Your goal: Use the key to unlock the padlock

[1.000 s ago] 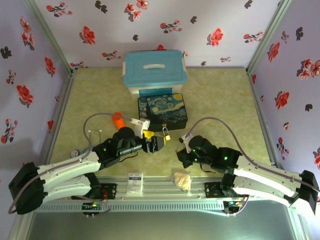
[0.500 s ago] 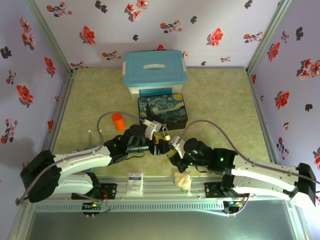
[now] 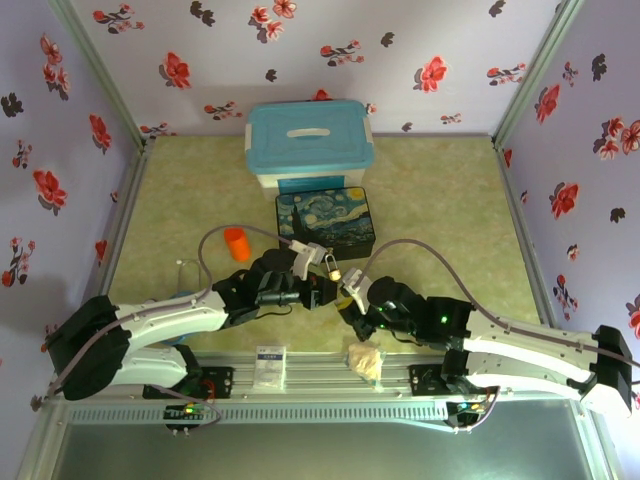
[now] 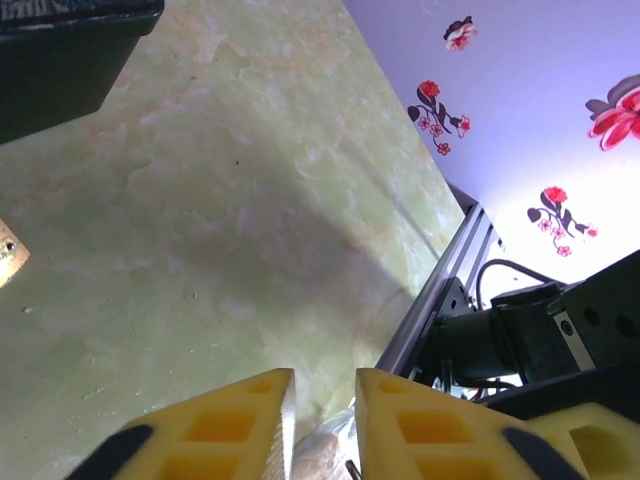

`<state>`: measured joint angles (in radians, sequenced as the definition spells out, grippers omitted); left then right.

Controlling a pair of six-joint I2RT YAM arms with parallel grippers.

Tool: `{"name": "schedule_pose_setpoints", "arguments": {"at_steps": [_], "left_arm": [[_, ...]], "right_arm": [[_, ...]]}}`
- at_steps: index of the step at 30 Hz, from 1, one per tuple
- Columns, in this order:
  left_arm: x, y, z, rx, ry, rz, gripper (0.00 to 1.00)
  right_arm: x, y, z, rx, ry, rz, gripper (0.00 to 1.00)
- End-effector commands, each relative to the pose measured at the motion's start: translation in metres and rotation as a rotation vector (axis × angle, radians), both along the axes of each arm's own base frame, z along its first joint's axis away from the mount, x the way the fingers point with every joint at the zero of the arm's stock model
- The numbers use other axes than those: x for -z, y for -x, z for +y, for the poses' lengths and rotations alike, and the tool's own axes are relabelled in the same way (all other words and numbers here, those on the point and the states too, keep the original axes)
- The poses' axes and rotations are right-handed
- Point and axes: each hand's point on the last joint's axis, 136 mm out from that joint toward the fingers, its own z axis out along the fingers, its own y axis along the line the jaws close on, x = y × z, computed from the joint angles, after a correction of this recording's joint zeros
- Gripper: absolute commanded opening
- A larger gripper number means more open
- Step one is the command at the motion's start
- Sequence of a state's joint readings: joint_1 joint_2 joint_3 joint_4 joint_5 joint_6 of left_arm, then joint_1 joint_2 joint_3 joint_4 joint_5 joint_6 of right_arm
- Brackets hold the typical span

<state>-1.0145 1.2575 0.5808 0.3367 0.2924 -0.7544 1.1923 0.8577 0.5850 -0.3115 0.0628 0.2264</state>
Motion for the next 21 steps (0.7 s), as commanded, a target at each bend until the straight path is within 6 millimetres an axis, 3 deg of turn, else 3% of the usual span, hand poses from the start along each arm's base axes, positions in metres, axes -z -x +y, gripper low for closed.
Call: {"name": "schedule_pose_setpoints", "arguments": {"at_steps": [1, 3, 10, 11, 12, 13, 16, 21], "left_arm": [[-0.006, 0.004, -0.003, 0.027, 0.015, -0.019, 0.11], [-0.007, 0.003, -0.002, 0.026, 0.012, -0.024, 0.01], [-0.020, -0.001, -0.001, -0.001, 0.068, -0.016, 0.00], [-0.023, -0.003, 0.000, -0.011, 0.087, -0.014, 0.00], [-0.025, -0.005, 0.001, -0.024, 0.099, -0.012, 0.00], [-0.028, -0.008, 0.003, -0.043, 0.113, -0.016, 0.00], [-0.038, -0.016, 0.013, -0.099, 0.144, -0.055, 0.00], [-0.057, -0.033, 0.029, -0.172, 0.199, -0.105, 0.00]], "right_arm": [[-0.015, -0.005, 0.000, 0.014, -0.011, -0.049, 0.02], [-0.012, -0.006, -0.001, 0.020, -0.005, -0.045, 0.02], [-0.014, -0.013, -0.001, 0.059, -0.021, -0.066, 0.08], [-0.015, -0.014, 0.000, 0.069, -0.028, -0.067, 0.14], [-0.016, -0.016, 0.000, 0.084, -0.034, -0.066, 0.30], [-0.018, -0.020, -0.002, 0.121, -0.046, -0.062, 0.52], [-0.030, -0.025, -0.005, 0.164, -0.133, -0.061, 0.77], [-0.066, -0.033, -0.004, 0.150, -0.423, 0.026, 0.86]]}}
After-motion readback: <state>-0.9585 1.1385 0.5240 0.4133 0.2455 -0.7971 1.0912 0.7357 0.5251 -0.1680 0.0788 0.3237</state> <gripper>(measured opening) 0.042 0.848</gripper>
